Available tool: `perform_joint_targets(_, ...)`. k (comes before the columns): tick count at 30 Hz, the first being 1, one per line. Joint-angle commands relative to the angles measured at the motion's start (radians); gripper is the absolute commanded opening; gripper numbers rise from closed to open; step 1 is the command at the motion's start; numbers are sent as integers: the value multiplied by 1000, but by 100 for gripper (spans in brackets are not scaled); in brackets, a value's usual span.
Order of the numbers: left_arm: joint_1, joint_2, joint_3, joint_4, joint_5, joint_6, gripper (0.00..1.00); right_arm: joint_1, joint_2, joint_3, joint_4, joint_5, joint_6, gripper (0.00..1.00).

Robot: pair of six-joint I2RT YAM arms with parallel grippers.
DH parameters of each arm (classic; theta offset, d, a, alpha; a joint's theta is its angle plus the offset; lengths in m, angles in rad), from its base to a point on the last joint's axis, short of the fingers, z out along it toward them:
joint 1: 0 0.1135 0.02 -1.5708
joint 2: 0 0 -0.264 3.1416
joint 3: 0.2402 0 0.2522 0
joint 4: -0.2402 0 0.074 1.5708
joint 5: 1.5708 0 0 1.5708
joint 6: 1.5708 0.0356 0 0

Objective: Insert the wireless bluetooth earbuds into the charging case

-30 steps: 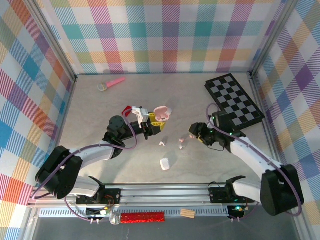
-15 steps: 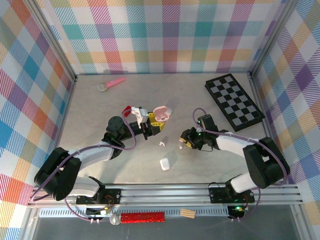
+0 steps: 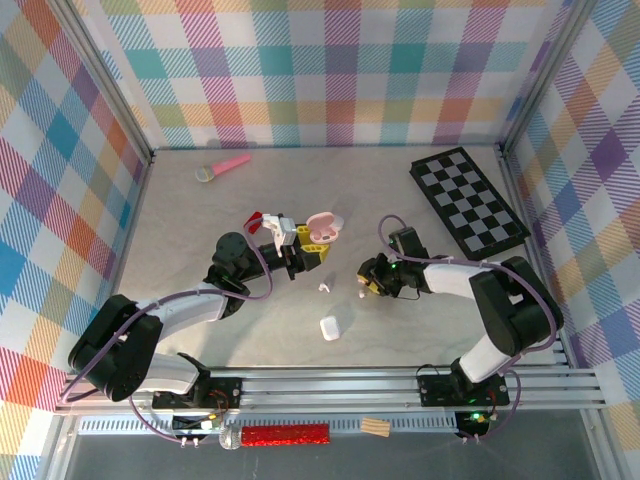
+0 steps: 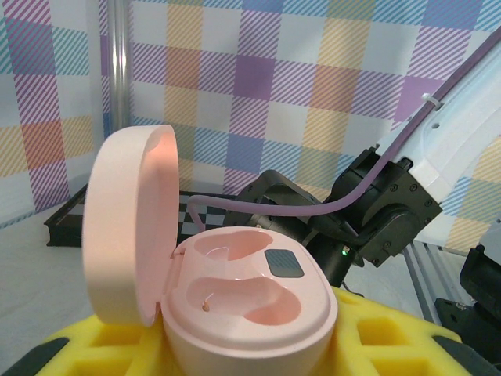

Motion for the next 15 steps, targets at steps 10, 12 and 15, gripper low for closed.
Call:
perform_joint_targets(10,13,-31,-5,36,32,-8,38,2,50,22,88,7,4,27)
perform_joint_targets(12,13,-33,-6,36,34,-8,38,1,59,24,89,8,3,26)
perform_joint_targets(15,13,-36,-6,30,36,-8,38,0,72,25,93,9,7,23)
